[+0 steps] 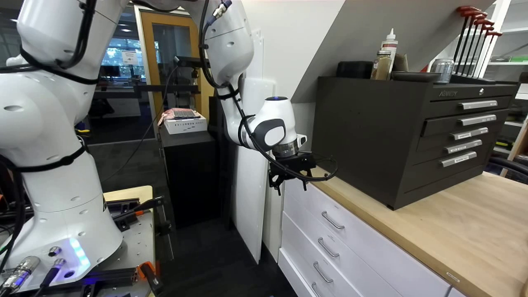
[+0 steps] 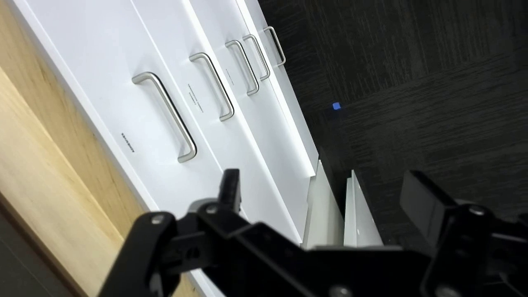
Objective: Open the top drawer under the black cabinet
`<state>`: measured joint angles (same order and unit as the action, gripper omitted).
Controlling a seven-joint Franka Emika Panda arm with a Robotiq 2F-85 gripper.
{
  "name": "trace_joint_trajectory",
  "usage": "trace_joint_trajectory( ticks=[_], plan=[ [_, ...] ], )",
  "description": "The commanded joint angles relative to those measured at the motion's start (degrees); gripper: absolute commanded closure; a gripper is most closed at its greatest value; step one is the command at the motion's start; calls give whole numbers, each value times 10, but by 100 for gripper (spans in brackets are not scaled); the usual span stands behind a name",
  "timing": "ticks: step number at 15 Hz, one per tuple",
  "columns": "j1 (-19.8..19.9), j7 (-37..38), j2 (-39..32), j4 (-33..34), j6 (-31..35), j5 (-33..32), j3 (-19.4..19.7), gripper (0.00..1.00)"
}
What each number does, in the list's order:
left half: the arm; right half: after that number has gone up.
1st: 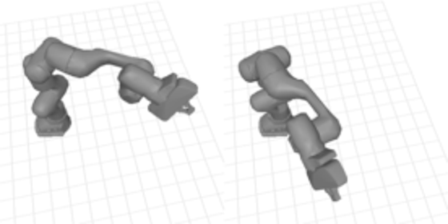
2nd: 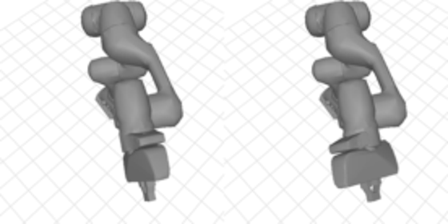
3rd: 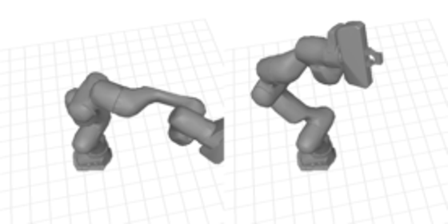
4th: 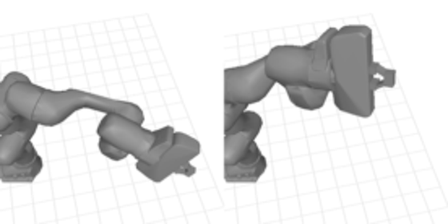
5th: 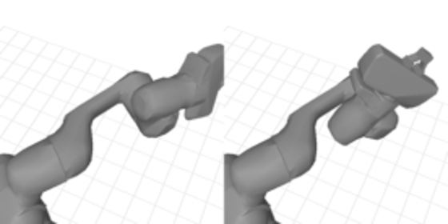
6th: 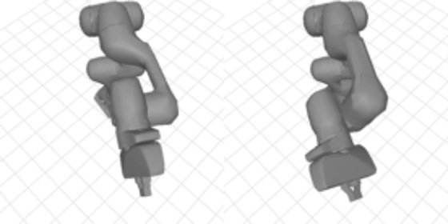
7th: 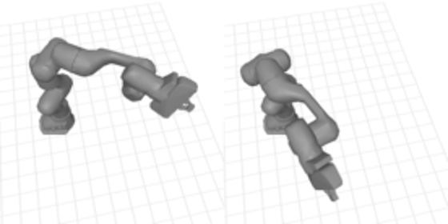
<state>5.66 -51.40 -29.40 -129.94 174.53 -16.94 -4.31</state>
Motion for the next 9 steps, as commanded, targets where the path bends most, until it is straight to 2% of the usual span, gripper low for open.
trace_joint_trajectory(
  ticks=[1,9],
  plan=[
    [-26,16,-45,28,8,-31,33,0],
    [-69,11,-145,88,27,-86,80,0]
  ],
)
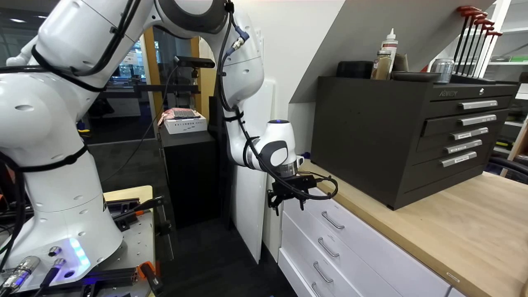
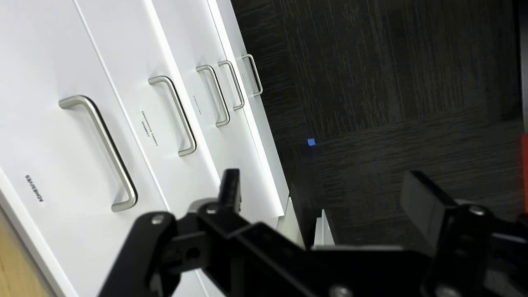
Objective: Open the top drawer under the black cabinet
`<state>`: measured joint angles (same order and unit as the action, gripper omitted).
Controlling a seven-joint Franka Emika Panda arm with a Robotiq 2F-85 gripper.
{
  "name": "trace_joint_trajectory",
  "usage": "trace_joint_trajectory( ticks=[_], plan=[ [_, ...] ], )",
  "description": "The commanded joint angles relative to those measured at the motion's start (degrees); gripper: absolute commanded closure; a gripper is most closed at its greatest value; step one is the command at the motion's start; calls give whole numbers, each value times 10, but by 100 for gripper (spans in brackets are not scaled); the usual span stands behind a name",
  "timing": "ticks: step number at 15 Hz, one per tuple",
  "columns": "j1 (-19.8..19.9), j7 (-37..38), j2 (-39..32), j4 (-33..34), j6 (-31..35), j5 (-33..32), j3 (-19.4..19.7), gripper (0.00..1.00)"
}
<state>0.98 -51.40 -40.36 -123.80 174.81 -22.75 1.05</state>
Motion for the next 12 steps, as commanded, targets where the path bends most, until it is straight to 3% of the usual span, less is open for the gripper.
trace_joint_trajectory(
  ticks=[1,6,12],
  plan=[
    [-27,12,-46,35,28,-33,32,0],
    [-43,9,-95,67,79,-54,62,0],
    [-23,-6,-132,94,155,-66,56,0]
  ],
)
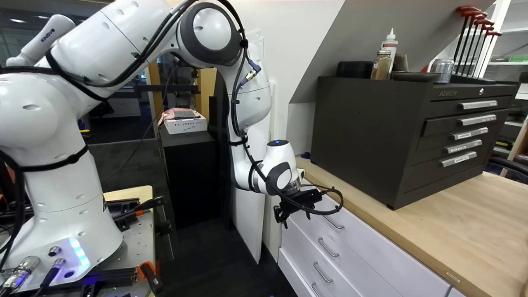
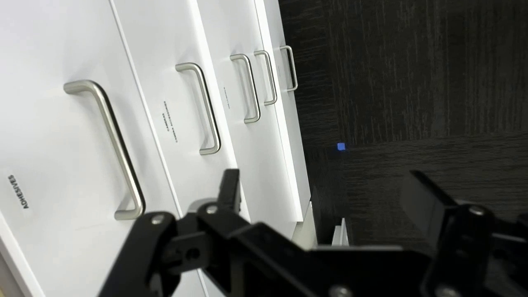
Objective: Open the top drawer under the black cabinet
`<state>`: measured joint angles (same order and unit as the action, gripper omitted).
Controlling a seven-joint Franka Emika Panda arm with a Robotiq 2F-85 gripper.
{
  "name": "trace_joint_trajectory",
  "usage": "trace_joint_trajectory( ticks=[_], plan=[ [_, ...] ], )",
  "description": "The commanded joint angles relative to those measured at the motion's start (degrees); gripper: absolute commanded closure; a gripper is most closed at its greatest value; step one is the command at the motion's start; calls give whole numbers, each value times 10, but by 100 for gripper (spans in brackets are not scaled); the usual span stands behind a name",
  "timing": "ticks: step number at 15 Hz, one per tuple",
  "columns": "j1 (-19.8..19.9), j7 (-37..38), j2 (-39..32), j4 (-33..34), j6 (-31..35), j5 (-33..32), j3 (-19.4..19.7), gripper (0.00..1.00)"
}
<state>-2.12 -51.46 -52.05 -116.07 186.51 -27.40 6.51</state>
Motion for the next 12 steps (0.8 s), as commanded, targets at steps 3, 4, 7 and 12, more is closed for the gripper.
trace_joint_trajectory(
  ticks=[3,4,7,12],
  plan=[
    [25,-11,-24,33,51,-29,-13,0],
    [33,-11,-27,39,50,-32,-20,0],
    [43,-12,-35,57,51,-37,-27,0],
    [48,-22,-54,96,52,-50,-25,0]
  ],
)
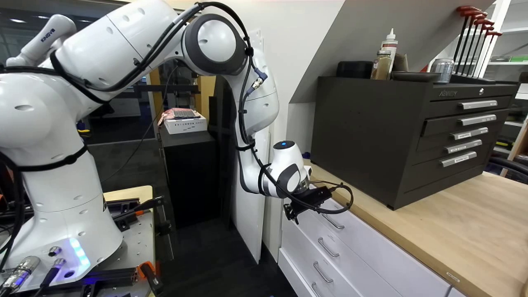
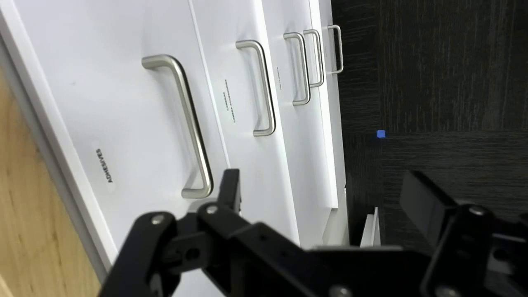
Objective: Open the top drawer under the black cabinet
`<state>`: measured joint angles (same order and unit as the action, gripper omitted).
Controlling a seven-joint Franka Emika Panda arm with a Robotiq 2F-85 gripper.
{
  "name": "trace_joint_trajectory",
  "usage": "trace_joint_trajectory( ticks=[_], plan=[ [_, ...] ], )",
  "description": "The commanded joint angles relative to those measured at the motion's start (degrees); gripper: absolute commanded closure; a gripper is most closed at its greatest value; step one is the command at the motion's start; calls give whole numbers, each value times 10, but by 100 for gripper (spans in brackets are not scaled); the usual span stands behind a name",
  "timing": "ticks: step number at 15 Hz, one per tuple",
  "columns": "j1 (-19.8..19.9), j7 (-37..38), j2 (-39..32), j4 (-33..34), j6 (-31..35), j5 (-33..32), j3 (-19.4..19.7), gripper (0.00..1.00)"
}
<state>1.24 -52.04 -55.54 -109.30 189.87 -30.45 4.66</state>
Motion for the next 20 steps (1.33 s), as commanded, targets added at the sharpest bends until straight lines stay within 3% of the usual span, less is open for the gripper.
trace_joint_trajectory(
  ticks=[1,10,20],
  plan=[
    [19,-21,-26,39,15,-24,-10,0],
    [65,-61,-83,129,-10,-74,-59,0],
    [111,-122,-142,222,-59,-74,-111,0]
  ],
)
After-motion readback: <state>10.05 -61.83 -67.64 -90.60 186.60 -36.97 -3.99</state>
